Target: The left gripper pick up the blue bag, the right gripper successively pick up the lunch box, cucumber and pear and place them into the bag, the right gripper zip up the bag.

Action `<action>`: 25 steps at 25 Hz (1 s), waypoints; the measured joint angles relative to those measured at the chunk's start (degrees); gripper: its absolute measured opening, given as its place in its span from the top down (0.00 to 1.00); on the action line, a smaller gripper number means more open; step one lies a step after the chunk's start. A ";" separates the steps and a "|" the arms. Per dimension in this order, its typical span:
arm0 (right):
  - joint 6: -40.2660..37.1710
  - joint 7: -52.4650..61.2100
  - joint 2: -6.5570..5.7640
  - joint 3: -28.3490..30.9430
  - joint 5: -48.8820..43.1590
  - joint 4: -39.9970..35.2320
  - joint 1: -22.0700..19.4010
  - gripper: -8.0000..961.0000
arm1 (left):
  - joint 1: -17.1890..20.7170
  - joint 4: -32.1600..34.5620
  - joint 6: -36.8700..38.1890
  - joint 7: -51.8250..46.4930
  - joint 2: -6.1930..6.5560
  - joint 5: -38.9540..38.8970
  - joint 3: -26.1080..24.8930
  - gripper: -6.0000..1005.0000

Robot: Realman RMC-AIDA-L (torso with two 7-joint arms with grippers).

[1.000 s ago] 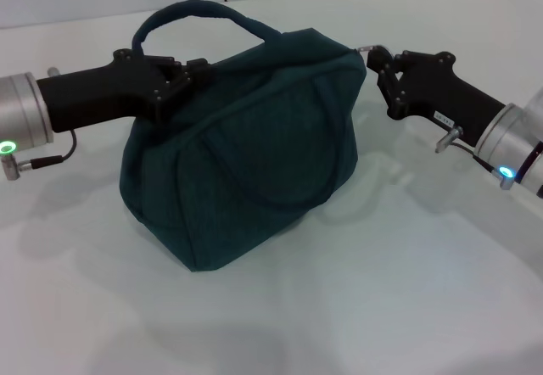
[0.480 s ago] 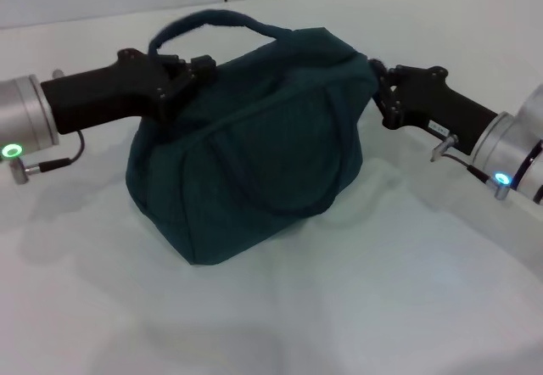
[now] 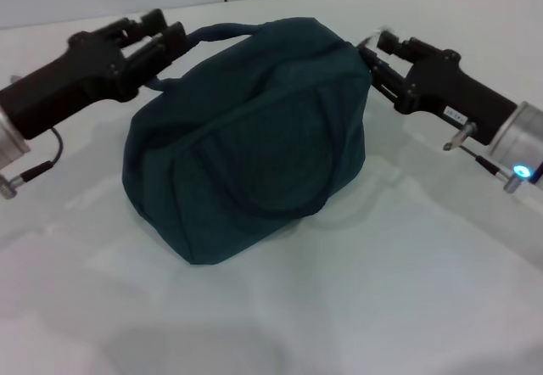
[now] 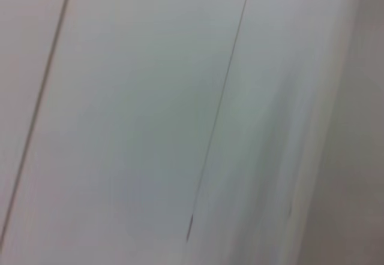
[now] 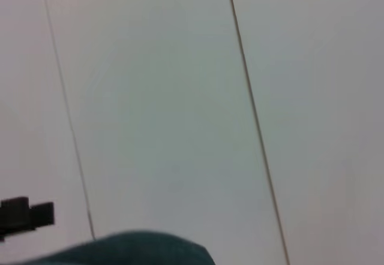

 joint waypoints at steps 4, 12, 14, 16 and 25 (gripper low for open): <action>-4.70 1.63 -1.71 0.13 0.07 -0.20 -1.10 0.57 | 1.29 0.89 2.49 4.14 -0.06 -2.00 0.00 0.70; -12.75 6.52 -5.59 -0.20 -1.71 0.28 -1.64 0.33 | 4.16 2.54 8.71 10.47 -0.08 -5.16 0.00 0.31; -17.15 7.63 -7.10 0.01 -5.66 0.14 -1.70 0.33 | 4.92 2.96 10.15 12.43 -0.15 -5.40 0.01 0.21; -19.70 7.61 -7.78 0.02 -8.82 -0.29 -1.38 0.33 | 6.08 4.58 11.30 15.89 -0.21 -5.60 0.00 0.22; -25.56 7.19 -9.00 0.95 -19.20 -0.99 1.46 0.33 | 11.44 8.43 11.46 25.41 -0.35 -1.41 0.01 0.22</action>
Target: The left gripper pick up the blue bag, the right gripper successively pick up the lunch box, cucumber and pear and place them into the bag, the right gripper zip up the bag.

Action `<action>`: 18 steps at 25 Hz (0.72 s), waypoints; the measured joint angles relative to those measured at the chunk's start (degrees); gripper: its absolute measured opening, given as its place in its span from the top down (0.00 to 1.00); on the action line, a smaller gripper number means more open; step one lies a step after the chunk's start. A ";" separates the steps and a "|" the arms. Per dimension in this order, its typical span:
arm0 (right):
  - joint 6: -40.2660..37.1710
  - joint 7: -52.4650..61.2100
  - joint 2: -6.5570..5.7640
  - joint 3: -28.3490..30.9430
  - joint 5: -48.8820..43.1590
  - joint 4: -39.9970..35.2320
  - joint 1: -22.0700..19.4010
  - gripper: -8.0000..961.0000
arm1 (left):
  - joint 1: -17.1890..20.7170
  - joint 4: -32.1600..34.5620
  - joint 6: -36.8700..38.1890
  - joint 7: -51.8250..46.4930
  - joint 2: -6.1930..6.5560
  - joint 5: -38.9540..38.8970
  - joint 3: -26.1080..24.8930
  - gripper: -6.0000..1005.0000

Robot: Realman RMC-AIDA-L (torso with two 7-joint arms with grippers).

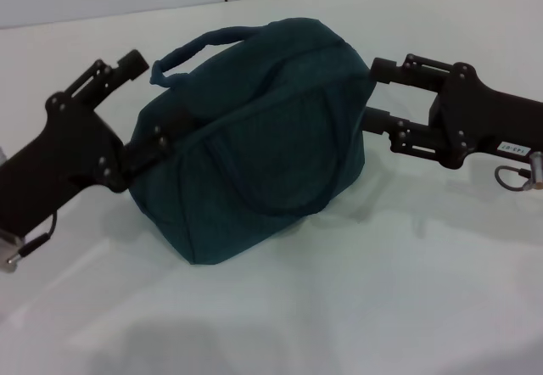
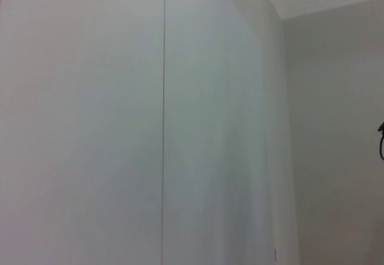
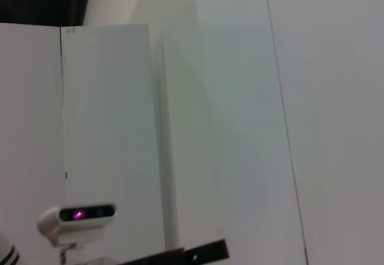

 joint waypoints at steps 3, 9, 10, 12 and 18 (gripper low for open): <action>0.02 -0.18 0.31 0.59 -0.79 -0.02 0.39 0.33 | 0.99 0.42 -0.17 1.68 0.03 0.37 0.00 0.22; -0.30 0.93 0.12 0.62 -3.94 -0.14 2.02 0.34 | -0.91 -1.76 0.45 -1.93 1.26 9.01 -0.01 0.22; -0.60 1.89 -0.27 0.64 -4.11 -0.45 2.41 0.34 | -1.38 -2.27 0.89 -2.84 1.45 10.25 0.00 0.22; -1.22 6.69 -1.94 0.68 -6.54 -2.70 3.29 0.34 | -3.45 -4.96 3.12 -5.08 2.04 13.76 0.00 0.22; -1.87 21.49 -6.51 7.01 -22.06 -11.68 5.74 0.34 | -7.93 -13.05 7.40 -8.92 2.39 18.50 0.06 0.22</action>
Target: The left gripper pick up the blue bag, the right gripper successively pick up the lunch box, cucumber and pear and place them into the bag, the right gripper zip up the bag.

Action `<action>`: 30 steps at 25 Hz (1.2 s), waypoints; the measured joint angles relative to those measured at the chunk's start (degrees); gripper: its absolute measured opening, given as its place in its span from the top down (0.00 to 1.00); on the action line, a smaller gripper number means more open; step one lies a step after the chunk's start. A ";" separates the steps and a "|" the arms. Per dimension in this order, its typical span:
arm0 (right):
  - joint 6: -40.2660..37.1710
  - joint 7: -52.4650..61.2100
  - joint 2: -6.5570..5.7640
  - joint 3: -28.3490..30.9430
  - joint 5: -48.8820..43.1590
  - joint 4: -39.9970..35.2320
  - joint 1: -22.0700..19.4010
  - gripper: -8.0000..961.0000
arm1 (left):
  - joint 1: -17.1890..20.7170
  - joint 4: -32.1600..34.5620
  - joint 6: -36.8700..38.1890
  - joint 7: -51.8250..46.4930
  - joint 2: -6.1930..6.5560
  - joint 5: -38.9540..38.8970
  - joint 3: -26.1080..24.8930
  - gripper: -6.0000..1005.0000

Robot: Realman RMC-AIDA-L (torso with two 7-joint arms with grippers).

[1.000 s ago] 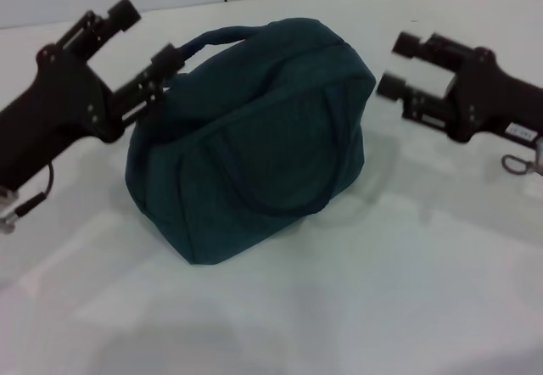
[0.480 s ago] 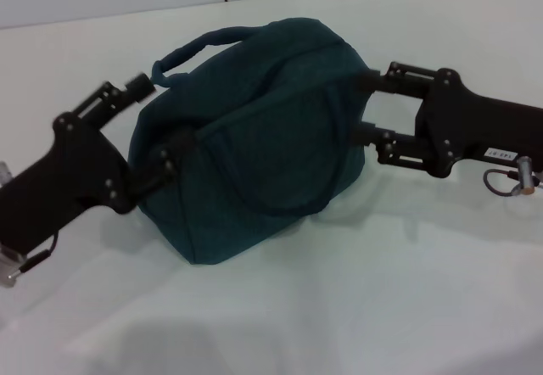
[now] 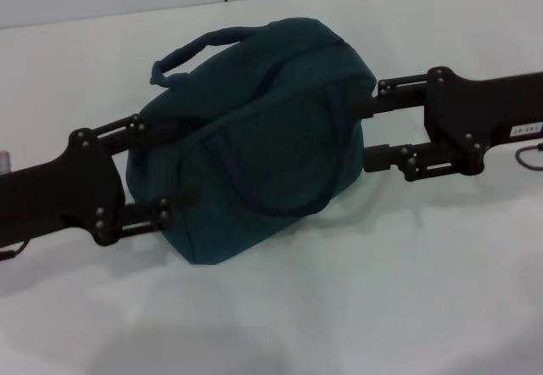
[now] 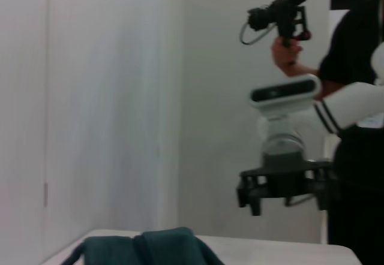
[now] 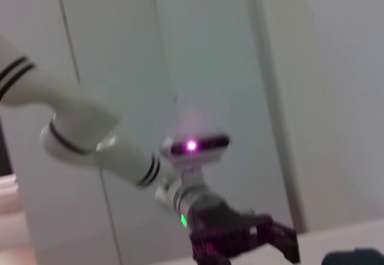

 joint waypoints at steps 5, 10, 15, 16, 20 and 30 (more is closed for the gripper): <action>-0.25 7.78 2.50 15.61 -19.48 -9.39 -1.89 0.34 | -0.56 -1.02 1.92 -0.38 0.37 2.60 0.03 0.23; -0.32 12.76 7.65 26.69 -35.67 -19.31 -3.88 0.34 | -0.03 -1.04 2.02 -0.70 0.75 3.55 0.03 0.23; 0.47 17.06 10.10 28.11 -43.41 -24.23 -3.95 0.34 | 0.14 -1.09 2.04 -1.56 1.07 4.14 0.03 0.23; 0.59 17.25 10.19 28.14 -43.61 -24.37 -3.93 0.34 | 0.15 -1.12 2.05 -1.68 1.17 4.22 0.03 0.23; 0.61 17.25 10.30 28.56 -43.70 -24.51 -3.98 0.34 | 0.53 -1.18 2.07 -2.00 1.78 4.25 0.03 0.23; 0.97 17.06 10.70 30.52 -44.03 -24.68 -4.21 0.34 | 0.17 -1.18 2.09 -2.11 2.16 4.21 0.03 0.23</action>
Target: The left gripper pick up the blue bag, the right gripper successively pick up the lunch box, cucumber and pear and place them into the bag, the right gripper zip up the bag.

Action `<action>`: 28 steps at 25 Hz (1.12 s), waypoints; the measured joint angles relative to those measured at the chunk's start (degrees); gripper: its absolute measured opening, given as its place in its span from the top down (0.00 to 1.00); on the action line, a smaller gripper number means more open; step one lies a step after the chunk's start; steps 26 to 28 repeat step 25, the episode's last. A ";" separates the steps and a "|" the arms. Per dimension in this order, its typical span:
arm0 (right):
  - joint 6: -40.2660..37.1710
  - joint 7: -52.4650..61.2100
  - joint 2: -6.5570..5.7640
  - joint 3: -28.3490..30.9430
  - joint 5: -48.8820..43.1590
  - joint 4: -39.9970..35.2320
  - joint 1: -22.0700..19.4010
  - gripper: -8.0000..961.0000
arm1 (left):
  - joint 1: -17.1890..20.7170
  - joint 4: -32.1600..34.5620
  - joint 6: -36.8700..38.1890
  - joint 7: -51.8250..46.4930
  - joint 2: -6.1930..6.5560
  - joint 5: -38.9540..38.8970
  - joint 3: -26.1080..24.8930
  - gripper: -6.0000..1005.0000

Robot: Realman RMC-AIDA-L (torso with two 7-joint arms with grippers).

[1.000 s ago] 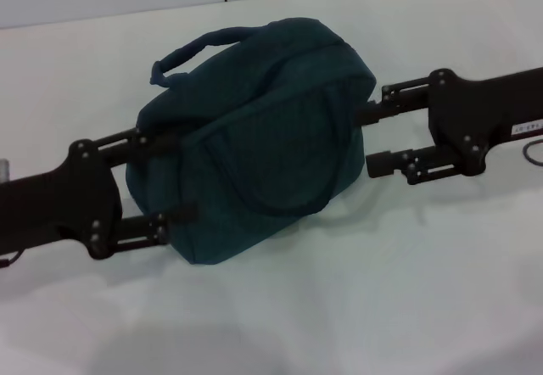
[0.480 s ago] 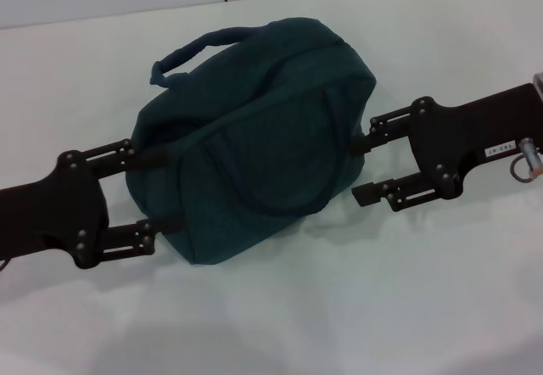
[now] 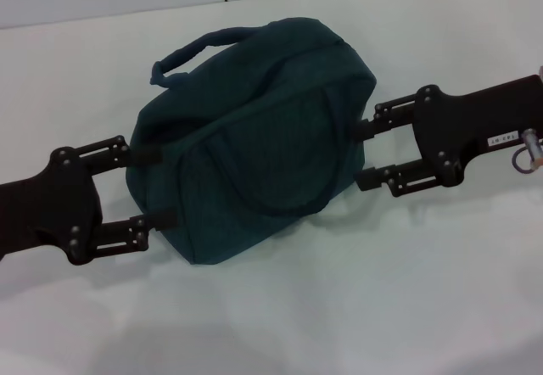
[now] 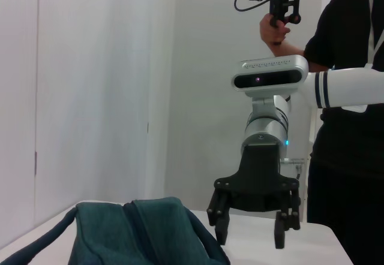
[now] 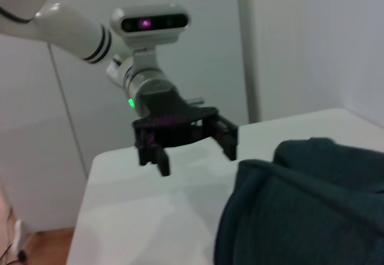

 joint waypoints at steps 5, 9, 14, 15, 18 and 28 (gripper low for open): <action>0.07 -0.63 0.64 2.12 -0.03 -0.04 -0.65 0.34 | 0.28 0.00 -0.05 0.53 0.00 -0.48 0.00 0.23; 0.56 -0.96 0.80 2.35 -0.11 -0.06 -1.11 0.34 | 0.40 -1.02 -0.37 0.66 -0.43 -0.95 0.00 0.23; 1.10 -0.98 0.84 2.33 -0.16 -0.08 -1.40 0.34 | 0.47 -2.95 -0.47 0.68 -1.00 -1.48 0.00 0.23; 1.11 -0.98 0.87 2.33 -0.17 -0.09 -1.49 0.34 | 0.51 -2.97 -0.47 0.68 -1.02 -1.55 0.00 0.23; 1.14 -0.98 1.00 2.31 -0.18 -0.09 -1.68 0.34 | 0.57 -2.98 -0.42 0.68 -1.03 -1.57 0.00 0.23; 1.13 -1.35 1.63 2.29 0.13 -0.79 -2.16 0.34 | 0.60 -2.98 -0.36 0.69 -1.04 -1.60 0.00 0.23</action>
